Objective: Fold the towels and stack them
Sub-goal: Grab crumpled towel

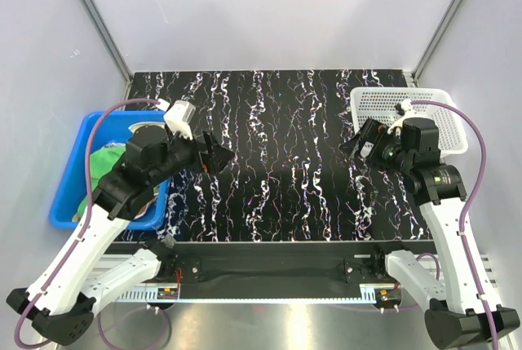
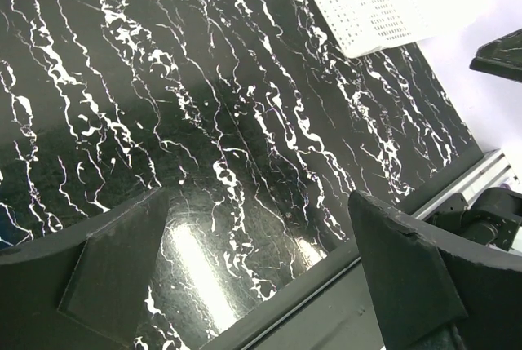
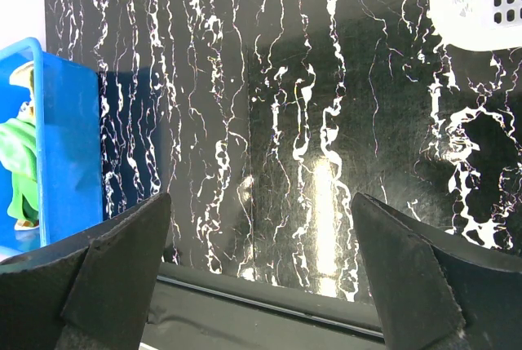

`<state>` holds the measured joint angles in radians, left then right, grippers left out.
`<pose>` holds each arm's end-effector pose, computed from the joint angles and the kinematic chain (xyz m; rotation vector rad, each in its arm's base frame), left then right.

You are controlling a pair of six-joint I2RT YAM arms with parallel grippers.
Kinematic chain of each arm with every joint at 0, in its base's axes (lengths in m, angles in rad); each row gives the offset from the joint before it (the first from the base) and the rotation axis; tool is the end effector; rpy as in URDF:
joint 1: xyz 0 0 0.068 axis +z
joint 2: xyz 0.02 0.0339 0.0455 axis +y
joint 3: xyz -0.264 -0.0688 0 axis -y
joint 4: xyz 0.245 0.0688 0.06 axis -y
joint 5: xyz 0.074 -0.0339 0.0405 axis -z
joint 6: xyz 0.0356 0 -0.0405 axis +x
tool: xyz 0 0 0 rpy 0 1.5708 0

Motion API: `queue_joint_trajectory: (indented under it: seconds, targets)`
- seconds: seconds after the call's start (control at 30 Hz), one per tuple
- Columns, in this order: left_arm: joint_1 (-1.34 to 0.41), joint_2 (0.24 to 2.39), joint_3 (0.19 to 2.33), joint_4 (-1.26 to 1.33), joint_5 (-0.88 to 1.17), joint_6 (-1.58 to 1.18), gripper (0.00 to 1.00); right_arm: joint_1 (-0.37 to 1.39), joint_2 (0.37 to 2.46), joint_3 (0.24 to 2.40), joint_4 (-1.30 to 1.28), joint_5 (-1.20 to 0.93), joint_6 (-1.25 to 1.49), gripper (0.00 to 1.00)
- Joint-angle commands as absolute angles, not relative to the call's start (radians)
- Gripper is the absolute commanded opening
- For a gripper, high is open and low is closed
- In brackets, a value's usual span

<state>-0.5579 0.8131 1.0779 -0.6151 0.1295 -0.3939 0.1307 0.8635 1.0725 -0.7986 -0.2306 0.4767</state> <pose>0.1350 -0.0897 0.3898 0.2531 1.9775 -0.7528 0.1635 0.0297 0.3633 0.2446 2.1905 0.5945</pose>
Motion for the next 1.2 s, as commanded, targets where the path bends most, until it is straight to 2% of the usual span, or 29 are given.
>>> queue_joint_trajectory:
  seconds: [0.0,0.2,0.37,0.57,0.63,0.67,0.77,0.97,1.1,1.17]
  targets:
    - [-0.56,0.822,1.109,-0.603,0.098,-0.41,0.99,0.126,0.87,1.089,-0.788,-0.245,0.476,1.0]
    - [-0.558,0.868,1.187,-0.667,0.003,-0.443,0.99,0.127,0.867,1.092,-0.785,-0.261,0.479,1.0]
    - [-0.487,0.969,1.327,-0.871,-0.329,-0.433,0.99,0.127,0.851,1.092,-0.787,-0.27,0.479,1.0]
    - [0.045,1.063,1.309,-0.983,-0.268,-0.394,0.95,0.127,0.799,1.032,-0.715,-0.399,0.511,1.0]
    - [0.09,1.083,1.24,-0.96,-0.302,-0.432,0.94,0.127,0.775,0.997,-0.674,-0.451,0.525,1.0]
    - [0.124,1.094,1.218,-0.918,-0.287,-0.446,0.84,0.127,0.767,0.985,-0.663,-0.462,0.537,1.0]
    - [0.153,1.141,1.114,-0.81,-0.342,-0.505,0.76,0.127,0.755,0.953,-0.626,-0.494,0.56,1.0]
    - [0.239,1.299,1.048,-0.747,-0.328,-0.566,0.59,0.129,0.77,0.998,-0.649,-0.546,0.566,1.0]
    - [0.25,1.351,1.026,-0.704,-0.347,-0.561,0.57,0.13,0.753,1.018,-0.655,-0.546,0.568,1.0]
    - [0.267,1.385,1.038,-0.693,-0.328,-0.56,0.47,0.135,0.752,1.028,-0.664,-0.545,0.558,1.0]
